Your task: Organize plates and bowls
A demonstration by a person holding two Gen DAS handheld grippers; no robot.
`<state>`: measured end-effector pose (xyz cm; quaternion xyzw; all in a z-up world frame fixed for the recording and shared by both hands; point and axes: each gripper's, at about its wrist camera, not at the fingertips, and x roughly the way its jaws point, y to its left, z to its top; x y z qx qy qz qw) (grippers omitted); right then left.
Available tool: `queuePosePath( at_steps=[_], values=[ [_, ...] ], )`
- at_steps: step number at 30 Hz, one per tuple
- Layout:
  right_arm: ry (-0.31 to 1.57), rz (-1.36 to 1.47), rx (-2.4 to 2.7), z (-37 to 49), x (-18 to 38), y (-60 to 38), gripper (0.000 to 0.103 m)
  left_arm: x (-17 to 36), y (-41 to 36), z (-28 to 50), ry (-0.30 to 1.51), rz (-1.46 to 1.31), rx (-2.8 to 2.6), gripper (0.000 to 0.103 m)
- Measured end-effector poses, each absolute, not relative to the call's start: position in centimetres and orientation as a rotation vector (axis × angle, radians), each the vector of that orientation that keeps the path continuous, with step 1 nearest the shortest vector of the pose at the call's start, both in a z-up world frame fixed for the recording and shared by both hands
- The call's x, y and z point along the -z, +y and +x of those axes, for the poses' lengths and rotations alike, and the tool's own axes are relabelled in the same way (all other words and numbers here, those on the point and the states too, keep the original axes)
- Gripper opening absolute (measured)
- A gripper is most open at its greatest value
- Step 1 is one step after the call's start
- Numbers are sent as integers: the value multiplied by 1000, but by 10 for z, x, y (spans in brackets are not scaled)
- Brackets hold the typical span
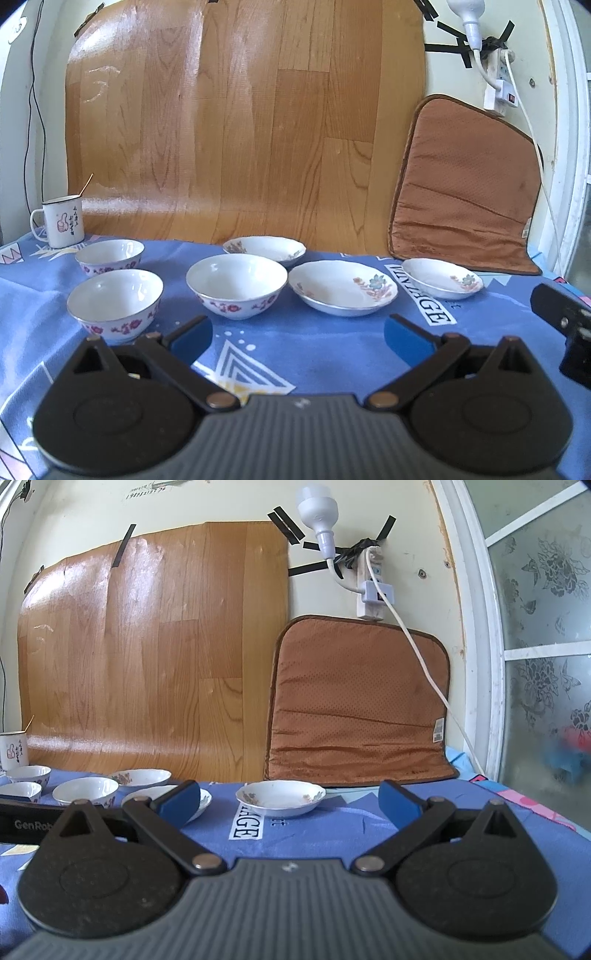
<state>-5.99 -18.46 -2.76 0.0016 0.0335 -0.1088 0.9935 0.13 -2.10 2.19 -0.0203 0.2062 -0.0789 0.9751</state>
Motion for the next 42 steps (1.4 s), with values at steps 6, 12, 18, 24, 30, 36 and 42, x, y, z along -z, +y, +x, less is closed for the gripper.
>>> queuePosePath(
  at_steps=[6, 12, 18, 24, 30, 36, 42],
  values=[
    [73, 0, 220, -59, 28, -184, 103, -21, -18, 7, 452, -66, 158, 103],
    [76, 0, 220, -58, 28, -184, 103, -21, -16, 7, 457, -78, 167, 103],
    [77, 0, 220, -58, 28, -184, 103, -21, -20, 5, 447, -60, 184, 103],
    [77, 0, 221, -58, 28, -183, 103, -22, -19, 6, 454, -67, 189, 103],
    [78, 0, 221, -58, 28, -183, 103, -22, -21, 4, 444, -61, 203, 103],
    [79, 0, 219, -58, 29, -183, 103, -23, -20, 4, 444, -72, 208, 103],
    [82, 0, 215, -57, 29, -182, 103, -22, -23, 2, 432, -59, 194, 103]
  ],
)
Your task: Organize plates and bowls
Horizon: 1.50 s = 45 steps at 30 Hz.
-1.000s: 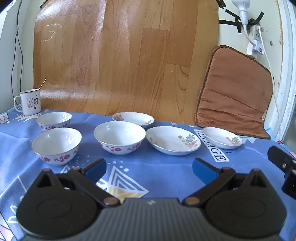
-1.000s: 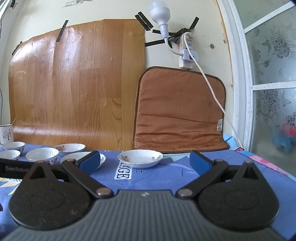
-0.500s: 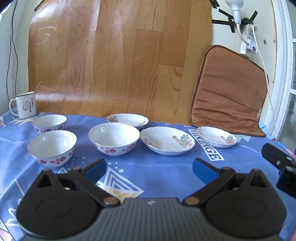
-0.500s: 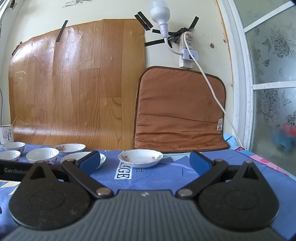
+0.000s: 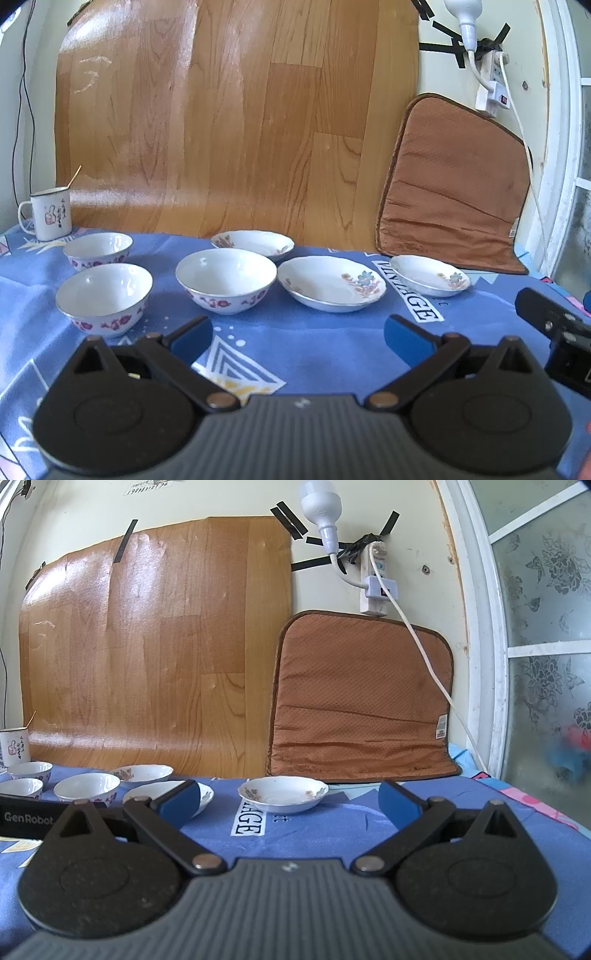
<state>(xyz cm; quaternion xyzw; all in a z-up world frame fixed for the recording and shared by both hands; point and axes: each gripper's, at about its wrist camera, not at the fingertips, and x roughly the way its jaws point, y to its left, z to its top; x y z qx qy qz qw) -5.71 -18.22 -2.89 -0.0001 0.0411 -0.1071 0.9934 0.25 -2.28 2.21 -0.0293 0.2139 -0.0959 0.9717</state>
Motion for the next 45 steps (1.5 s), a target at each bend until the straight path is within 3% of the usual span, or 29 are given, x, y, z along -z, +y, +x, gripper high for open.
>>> queuePosePath(
  at_steps=[15, 18, 25, 31, 41, 45],
  values=[
    [153, 32, 163, -49, 29, -188, 102, -22, -20, 2, 414, -75, 187, 103],
    [196, 28, 129, -44, 29, -186, 98, -22, -20, 3, 421, -77, 195, 103],
    [286, 106, 47, -24, 16, -193, 76, -20, -13, 10, 457, -133, 204, 102],
    [362, 143, -30, 2, 5, -192, 67, -17, -7, 17, 495, -173, 214, 96],
    [502, 211, -94, 60, 0, -188, 66, -17, -4, 19, 493, -191, 211, 96],
    [587, 270, -90, 92, 8, -189, 53, -17, -5, 19, 485, -192, 207, 96]
  ],
)
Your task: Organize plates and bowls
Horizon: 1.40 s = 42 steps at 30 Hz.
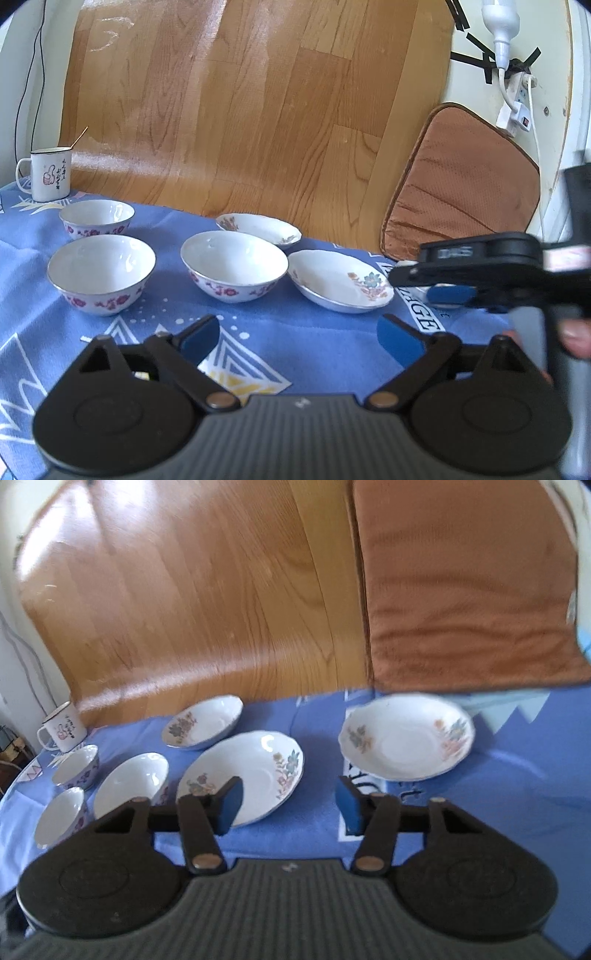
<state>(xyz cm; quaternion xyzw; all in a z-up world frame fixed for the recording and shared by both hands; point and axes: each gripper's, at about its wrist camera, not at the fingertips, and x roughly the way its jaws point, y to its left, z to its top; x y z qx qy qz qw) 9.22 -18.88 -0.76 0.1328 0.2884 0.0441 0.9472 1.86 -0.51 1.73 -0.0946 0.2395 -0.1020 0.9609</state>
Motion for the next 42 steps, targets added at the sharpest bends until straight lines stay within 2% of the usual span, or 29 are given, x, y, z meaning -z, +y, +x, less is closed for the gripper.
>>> queuePosePath(
  at_steps=[6, 8, 9, 18, 27, 31, 32, 34, 39, 42],
  values=[
    [707, 383, -63, 132, 23, -197, 40, -17, -5, 19, 479, -200, 203, 96],
    [733, 377, -68, 141, 21, -194, 19, -17, -4, 20, 479, -205, 200, 96],
    [750, 384, -75, 143, 20, -193, 14, -17, -3, 21, 479, -209, 200, 96],
    [785, 367, -102, 113, 4, -193, 14, -17, 9, 24, 491, -274, 216, 96],
    [828, 450, -138, 22, 5, -226, 14, -14, 11, 25, 549, -328, 397, 96],
    [816, 478, -135, -9, 9, -235, 14, -15, -6, 23, 618, -306, 512, 92],
    [812, 481, -134, -12, 9, -235, 14, -15, -12, 23, 645, -289, 528, 87],
    [800, 484, -135, -18, 11, -235, 14, -13, -23, 23, 701, -256, 542, 62],
    [787, 516, -150, -19, 18, -240, 14, -11, -41, 29, 812, -231, 565, 23],
    [765, 526, -147, -29, 17, -249, 14, -16, -52, 29, 844, -244, 582, 23]
  ],
)
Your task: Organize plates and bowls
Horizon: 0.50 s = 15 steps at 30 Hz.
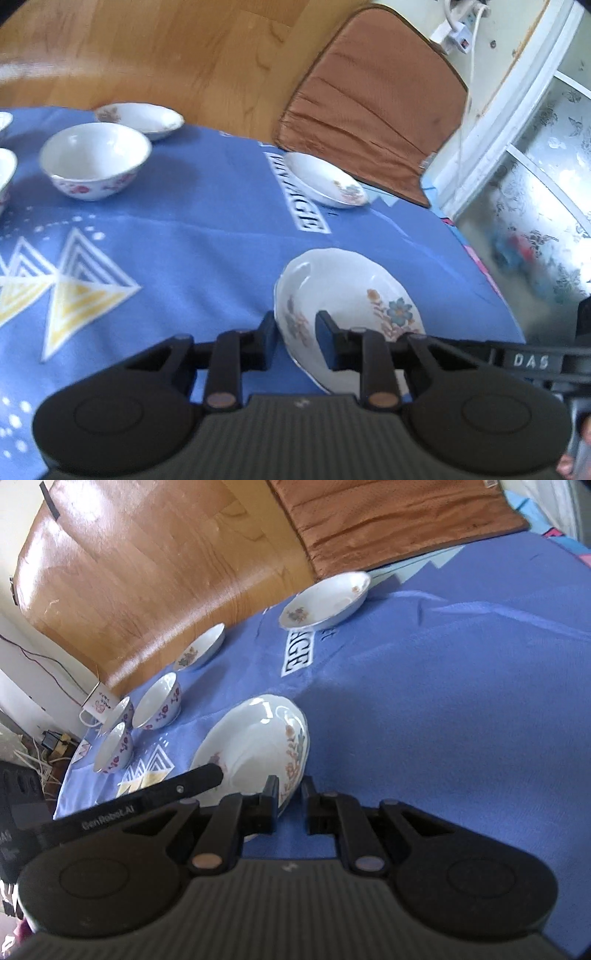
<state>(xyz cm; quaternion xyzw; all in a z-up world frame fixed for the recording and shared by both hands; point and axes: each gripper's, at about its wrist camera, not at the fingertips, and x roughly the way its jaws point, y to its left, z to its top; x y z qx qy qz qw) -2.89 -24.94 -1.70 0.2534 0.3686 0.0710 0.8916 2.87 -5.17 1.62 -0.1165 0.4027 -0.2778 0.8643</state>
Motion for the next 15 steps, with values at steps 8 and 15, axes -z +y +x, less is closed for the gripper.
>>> queuePosePath(
  at_steps=[8, 15],
  values=[
    [616, 531, 11, -77, 7, -297, 14, -38, -141, 25, 809, -91, 711, 23],
    [512, 534, 214, -125, 6, -346, 14, -26, -227, 7, 833, 27, 838, 24]
  ],
)
